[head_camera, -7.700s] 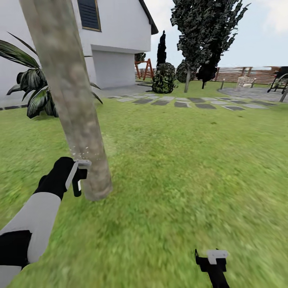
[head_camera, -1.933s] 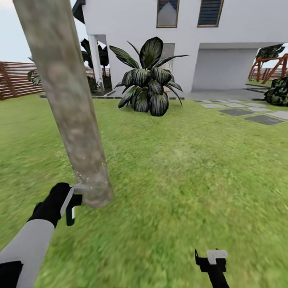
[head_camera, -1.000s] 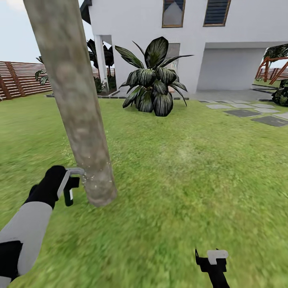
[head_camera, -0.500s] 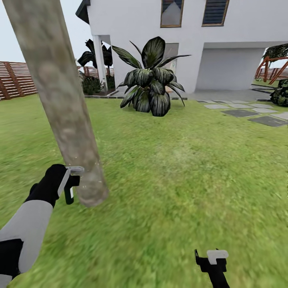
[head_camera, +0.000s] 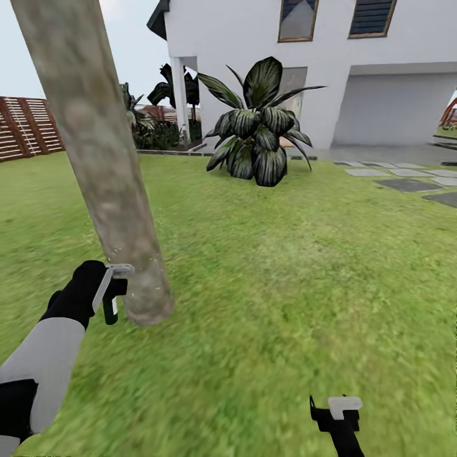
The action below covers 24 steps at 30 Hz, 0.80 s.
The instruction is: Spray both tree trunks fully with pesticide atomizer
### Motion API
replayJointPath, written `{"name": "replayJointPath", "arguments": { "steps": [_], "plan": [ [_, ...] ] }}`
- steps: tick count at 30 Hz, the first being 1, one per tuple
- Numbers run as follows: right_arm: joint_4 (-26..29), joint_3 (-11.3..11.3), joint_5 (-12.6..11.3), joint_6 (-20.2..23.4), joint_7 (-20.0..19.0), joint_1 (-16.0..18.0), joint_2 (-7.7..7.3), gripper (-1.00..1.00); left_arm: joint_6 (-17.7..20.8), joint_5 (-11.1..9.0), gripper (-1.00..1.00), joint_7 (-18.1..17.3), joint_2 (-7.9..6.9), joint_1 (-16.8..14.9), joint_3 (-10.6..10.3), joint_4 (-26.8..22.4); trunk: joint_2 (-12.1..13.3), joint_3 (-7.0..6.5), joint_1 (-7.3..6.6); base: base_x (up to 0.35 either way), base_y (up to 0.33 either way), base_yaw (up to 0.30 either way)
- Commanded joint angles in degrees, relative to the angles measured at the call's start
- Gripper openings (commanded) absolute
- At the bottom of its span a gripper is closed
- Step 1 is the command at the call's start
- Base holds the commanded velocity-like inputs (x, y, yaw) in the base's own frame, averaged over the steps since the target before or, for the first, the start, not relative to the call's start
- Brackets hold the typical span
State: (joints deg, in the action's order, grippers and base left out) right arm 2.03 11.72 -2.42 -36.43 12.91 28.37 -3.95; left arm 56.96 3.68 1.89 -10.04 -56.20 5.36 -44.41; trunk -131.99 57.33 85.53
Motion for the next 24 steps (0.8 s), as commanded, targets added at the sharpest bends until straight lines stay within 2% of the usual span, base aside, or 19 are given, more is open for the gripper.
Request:
{"name": "replayJointPath", "arguments": {
  "steps": [1,6,17,20,24],
  "plan": [
    [-0.01,0.49,-0.24,-0.05,0.28,0.02,0.0,1.0,0.26,0.39,-1.0,-0.16,0.05,0.0,0.09,-0.06,-0.02,0.05,-0.01,0.003,-0.273,0.023],
    [-0.01,0.49,-0.28,-0.07,0.36,0.02,0.0,1.0,0.26,0.45,-1.0,-0.14,0.02,0.07,0.09,0.02,-0.02,0.05,-0.01,0.01,-0.273,0.002],
    [0.0,0.49,-0.27,-0.05,0.29,0.02,0.02,1.0,0.26,0.47,-1.0,-0.14,-0.07,0.46,0.12,0.03,-0.02,0.05,-0.01,0.12,-0.256,0.001],
    [0.0,0.53,-0.24,-0.05,0.3,0.02,0.05,1.0,0.26,0.47,-1.0,-0.14,-0.07,0.45,0.17,0.03,-0.02,0.05,-0.01,0.003,-0.271,0.156],
    [-0.01,0.57,-0.21,-0.05,0.28,0.02,0.06,1.0,0.34,0.73,-1.0,-0.14,-1.76,0.52,0.54,0.03,-0.02,0.05,-0.01,0.148,-0.241,0.273]
  ]
}}
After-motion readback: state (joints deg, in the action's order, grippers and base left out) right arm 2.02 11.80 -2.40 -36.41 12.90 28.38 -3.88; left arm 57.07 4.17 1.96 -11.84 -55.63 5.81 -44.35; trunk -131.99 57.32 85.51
